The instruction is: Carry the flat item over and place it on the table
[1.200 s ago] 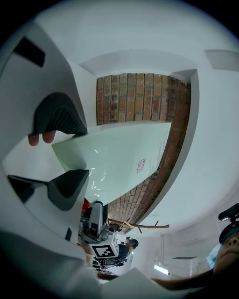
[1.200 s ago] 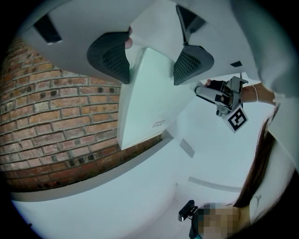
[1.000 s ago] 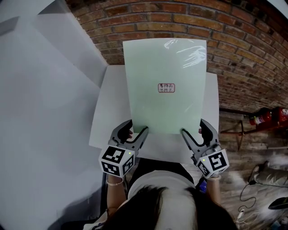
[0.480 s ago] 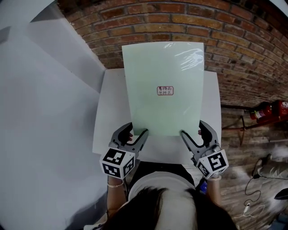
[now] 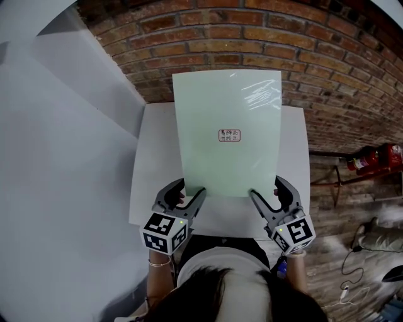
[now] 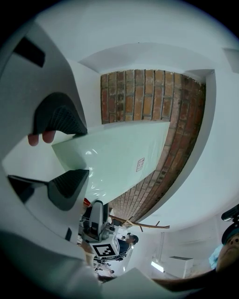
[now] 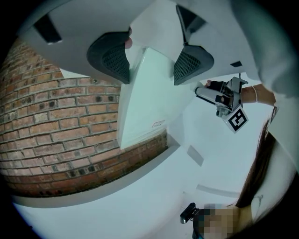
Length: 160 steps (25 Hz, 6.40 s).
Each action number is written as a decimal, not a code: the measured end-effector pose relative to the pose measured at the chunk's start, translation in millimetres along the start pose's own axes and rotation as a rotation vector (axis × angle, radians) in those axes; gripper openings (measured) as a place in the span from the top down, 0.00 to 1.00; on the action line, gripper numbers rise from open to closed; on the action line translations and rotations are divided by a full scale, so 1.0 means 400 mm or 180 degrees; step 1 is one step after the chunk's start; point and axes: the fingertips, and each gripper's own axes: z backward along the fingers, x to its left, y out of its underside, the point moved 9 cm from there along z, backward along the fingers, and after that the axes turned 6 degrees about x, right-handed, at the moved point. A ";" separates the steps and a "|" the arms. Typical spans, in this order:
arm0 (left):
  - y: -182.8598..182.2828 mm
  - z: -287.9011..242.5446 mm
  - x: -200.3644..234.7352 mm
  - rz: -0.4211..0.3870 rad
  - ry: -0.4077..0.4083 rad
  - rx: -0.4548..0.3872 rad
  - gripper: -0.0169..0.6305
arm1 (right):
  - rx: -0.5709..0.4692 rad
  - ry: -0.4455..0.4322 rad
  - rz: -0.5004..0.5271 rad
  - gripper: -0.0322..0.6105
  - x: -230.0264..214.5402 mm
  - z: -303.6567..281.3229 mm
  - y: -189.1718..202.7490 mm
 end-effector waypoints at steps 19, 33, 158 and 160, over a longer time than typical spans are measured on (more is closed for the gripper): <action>0.013 -0.077 0.064 0.0107 0.0117 0.0180 0.59 | 0.0184 0.0052 -0.0133 0.46 -0.025 -0.068 0.034; 0.029 -0.120 0.106 0.0219 0.0097 0.0290 0.59 | 0.0304 0.0000 -0.0191 0.46 -0.045 -0.130 0.056; 0.145 -0.404 0.256 0.0812 0.0243 0.1284 0.59 | 0.1225 -0.0060 -0.1026 0.46 -0.170 -0.353 0.265; 0.145 -0.406 0.257 0.0812 0.0242 0.1293 0.59 | 0.1196 -0.0052 -0.1022 0.46 -0.172 -0.356 0.265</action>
